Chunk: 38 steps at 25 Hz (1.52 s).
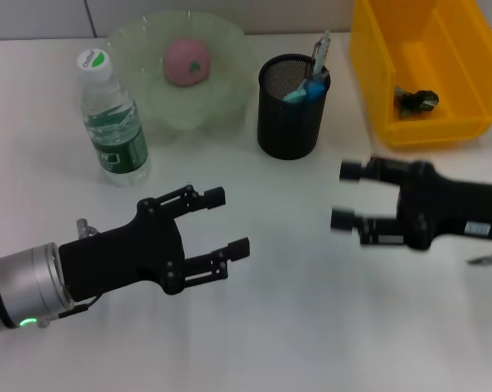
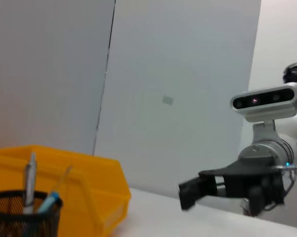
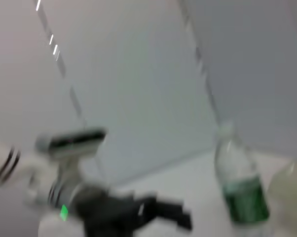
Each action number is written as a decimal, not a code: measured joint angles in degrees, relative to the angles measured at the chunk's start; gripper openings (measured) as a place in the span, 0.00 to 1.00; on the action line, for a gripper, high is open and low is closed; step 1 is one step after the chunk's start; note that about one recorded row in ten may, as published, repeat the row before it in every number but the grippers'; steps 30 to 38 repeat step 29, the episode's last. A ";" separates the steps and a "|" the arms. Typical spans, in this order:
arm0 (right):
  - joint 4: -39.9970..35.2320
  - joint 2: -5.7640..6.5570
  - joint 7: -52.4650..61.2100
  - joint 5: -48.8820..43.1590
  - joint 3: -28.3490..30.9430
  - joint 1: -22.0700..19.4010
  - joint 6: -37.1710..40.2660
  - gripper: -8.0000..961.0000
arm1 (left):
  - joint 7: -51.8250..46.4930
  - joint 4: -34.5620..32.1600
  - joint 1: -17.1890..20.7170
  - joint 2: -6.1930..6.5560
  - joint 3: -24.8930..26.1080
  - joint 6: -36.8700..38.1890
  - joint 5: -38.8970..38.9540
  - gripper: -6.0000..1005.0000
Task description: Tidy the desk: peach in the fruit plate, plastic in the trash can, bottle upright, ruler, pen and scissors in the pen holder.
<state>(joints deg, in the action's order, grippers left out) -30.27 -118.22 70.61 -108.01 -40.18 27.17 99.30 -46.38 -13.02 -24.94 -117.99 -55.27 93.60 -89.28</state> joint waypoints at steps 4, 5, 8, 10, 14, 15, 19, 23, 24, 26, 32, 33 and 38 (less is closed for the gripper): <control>-0.18 0.03 -3.92 -6.30 -0.35 0.03 0.09 0.85 | -3.53 -2.00 0.05 0.66 -3.72 -1.13 -0.07 0.77; -0.09 -0.01 -5.04 -7.37 -0.44 0.05 0.11 0.85 | -3.92 -2.23 0.08 0.80 -4.59 -1.29 -0.08 0.77; 0.48 -0.45 -8.86 -9.30 -0.63 -0.02 -0.90 0.85 | -4.78 -2.45 0.03 1.54 -7.40 -2.15 -0.08 0.77; 0.76 -0.47 -9.08 -9.37 -0.67 -0.03 -1.38 0.85 | -5.33 -2.48 -0.10 1.71 -8.12 -2.77 -0.17 0.77; 1.61 -0.54 -9.81 -9.60 -0.81 0.16 -2.53 0.85 | -6.23 -2.53 -0.58 1.79 -8.61 -3.63 -1.02 0.77; 1.66 -0.57 -9.86 -9.62 -0.82 0.19 -2.54 0.85 | -6.52 -2.54 -0.91 1.74 -8.61 -3.72 -1.45 0.77; 1.68 -0.60 -9.88 -9.68 -0.84 0.24 -2.46 0.85 | -6.95 -2.54 -1.16 1.83 -8.69 -3.33 -1.53 0.77; 1.67 -0.67 -9.88 -10.03 -0.87 0.23 -2.53 0.85 | -6.97 -2.54 -1.09 1.95 -8.76 -3.06 -1.53 0.77; 1.67 -0.67 -9.88 -10.03 -0.87 0.23 -2.53 0.85 | -6.97 -2.54 -1.08 1.95 -8.76 -3.06 -1.52 0.77; 1.65 -0.69 -9.89 -10.08 -0.87 0.17 -2.53 0.85 | -6.97 -2.55 -1.02 2.01 -8.76 -3.04 -1.65 0.77; 1.64 -0.69 -9.88 -10.10 -0.87 0.13 -2.54 0.85 | -6.97 -2.60 -1.04 2.03 -8.70 -3.03 -2.03 0.77; 1.64 -0.69 -9.88 -10.10 -0.87 0.13 -2.54 0.85 | -6.97 -2.60 -1.04 2.03 -8.70 -3.03 -2.03 0.77; 1.64 -0.69 -9.88 -10.10 -0.87 0.13 -2.54 0.85 | -6.97 -2.60 -1.04 2.03 -8.70 -3.03 -2.03 0.77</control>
